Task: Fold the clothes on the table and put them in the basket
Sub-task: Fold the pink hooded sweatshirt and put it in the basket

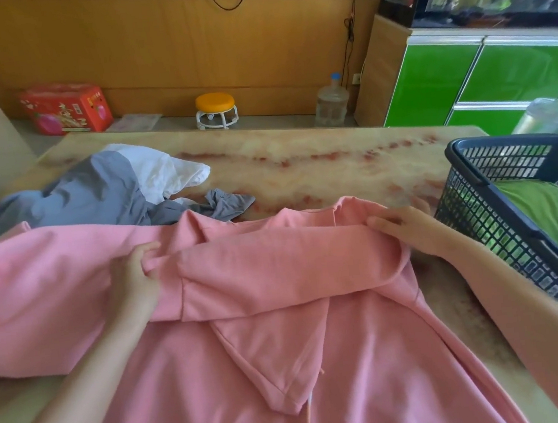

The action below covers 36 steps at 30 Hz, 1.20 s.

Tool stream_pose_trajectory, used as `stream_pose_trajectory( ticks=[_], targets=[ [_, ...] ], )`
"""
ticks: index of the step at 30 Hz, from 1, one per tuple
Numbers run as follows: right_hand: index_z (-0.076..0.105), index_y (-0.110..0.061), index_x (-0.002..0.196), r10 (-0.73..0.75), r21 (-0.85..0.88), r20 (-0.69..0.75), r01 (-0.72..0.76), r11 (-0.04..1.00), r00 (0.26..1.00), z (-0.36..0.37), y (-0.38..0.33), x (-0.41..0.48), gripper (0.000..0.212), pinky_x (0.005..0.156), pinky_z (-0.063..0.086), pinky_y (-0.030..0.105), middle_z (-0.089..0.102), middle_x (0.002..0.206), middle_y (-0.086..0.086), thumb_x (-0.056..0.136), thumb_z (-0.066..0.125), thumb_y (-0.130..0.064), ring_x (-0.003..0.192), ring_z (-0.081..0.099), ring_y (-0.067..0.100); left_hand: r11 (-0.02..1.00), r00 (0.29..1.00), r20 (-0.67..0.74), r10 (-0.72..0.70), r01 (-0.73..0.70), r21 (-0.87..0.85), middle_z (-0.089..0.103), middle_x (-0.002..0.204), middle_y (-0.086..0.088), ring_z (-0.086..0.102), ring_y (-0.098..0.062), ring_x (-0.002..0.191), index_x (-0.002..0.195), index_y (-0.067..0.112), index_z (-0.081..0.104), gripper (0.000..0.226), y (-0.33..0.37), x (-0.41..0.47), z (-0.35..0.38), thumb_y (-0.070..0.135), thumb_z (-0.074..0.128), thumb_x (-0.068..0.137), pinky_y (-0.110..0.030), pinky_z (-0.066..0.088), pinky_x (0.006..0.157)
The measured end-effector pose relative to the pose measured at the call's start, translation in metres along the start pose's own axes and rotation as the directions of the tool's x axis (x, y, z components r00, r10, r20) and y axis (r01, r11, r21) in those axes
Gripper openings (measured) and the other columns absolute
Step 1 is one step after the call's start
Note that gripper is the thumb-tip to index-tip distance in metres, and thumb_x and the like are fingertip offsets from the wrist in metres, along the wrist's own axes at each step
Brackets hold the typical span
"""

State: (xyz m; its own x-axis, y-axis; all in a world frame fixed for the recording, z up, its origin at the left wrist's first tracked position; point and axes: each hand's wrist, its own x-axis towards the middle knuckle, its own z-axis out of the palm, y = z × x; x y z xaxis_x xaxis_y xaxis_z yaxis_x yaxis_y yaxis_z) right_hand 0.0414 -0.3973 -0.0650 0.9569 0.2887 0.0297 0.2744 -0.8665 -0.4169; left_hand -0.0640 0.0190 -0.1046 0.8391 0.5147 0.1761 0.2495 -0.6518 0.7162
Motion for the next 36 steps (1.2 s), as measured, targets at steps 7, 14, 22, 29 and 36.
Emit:
stream_pose_trajectory(
  ticks=[7, 14, 22, 29, 36],
  targets=[
    [0.055, -0.056, 0.098, -0.074, 0.019, 0.0, 0.074, 0.997, 0.997, -0.007, 0.006, -0.053, 0.057, 0.111, -0.021, 0.033, 0.044, 0.125, -0.038, 0.082, 0.058, -0.002, 0.127, 0.029, -0.011, 0.937, 0.874, 0.38, 0.303, -0.346, 0.051, 0.028, 0.145, 0.005, 0.024, -0.017, 0.136, 0.12, 0.035, 0.058, 0.058, 0.005, -0.032, -0.009, 0.024, 0.083, 0.069, -0.029, 0.017, 0.109],
    [0.055, -0.061, 0.071, -0.084, -0.125, -0.105, 0.071, 0.99, 0.991, 0.007, 0.018, -0.067, 0.049, 0.106, -0.021, 0.016, 0.052, 0.117, -0.032, 0.071, 0.08, -0.019, 0.132, 0.032, 0.001, 0.898, 0.765, 0.546, 0.341, -0.438, 0.052, 0.02, 0.145, 0.023, 0.022, -0.018, 0.141, 0.108, 0.06, 0.048, 0.065, -0.032, -0.034, -0.019, 0.045, 0.085, 0.056, -0.041, 0.028, 0.113],
    [0.064, -0.044, 0.073, -0.018, 0.333, -0.321, 0.131, 0.934, 0.947, -0.022, 0.004, -0.048, 0.032, 0.105, 0.03, 0.045, 0.064, 0.082, -0.018, 0.073, 0.053, -0.074, 0.09, 0.059, 0.004, 0.894, 0.89, 0.123, 0.438, -0.418, -0.163, 0.067, 0.101, 0.019, 0.056, 0.001, 0.108, 0.088, 0.039, 0.06, 0.01, -0.006, -0.025, -0.029, 0.049, 0.059, 0.086, -0.023, 0.035, 0.101],
    [0.062, -0.032, 0.072, 0.112, 0.387, -0.247, -0.008, 0.922, 0.962, -0.034, -0.003, 0.025, 0.022, 0.068, 0.046, 0.021, 0.064, 0.065, -0.013, 0.093, 0.059, -0.027, 0.066, 0.055, 0.007, 0.94, 0.975, 0.144, 0.169, -0.116, -0.32, 0.069, 0.073, 0.019, 0.057, 0.002, 0.076, 0.082, 0.022, 0.069, 0.017, 0.046, 0.018, -0.039, 0.035, 0.061, 0.089, -0.012, 0.041, 0.07],
    [0.065, -0.026, 0.104, 0.118, -0.009, -0.261, -0.125, 0.992, 0.958, 0.017, -0.011, 0.06, 0.017, 0.103, 0.015, 0.034, 0.055, 0.121, 0.005, 0.088, 0.064, -0.031, 0.119, 0.036, 0.028, 0.994, 0.986, 0.161, -0.047, 0.061, -0.086, 0.067, 0.106, -0.01, 0.062, -0.027, 0.102, 0.103, 0.006, 0.064, 0.03, 0.001, 0.042, 0.015, 0.02, 0.075, 0.079, -0.036, 0.045, 0.089]
  ],
)
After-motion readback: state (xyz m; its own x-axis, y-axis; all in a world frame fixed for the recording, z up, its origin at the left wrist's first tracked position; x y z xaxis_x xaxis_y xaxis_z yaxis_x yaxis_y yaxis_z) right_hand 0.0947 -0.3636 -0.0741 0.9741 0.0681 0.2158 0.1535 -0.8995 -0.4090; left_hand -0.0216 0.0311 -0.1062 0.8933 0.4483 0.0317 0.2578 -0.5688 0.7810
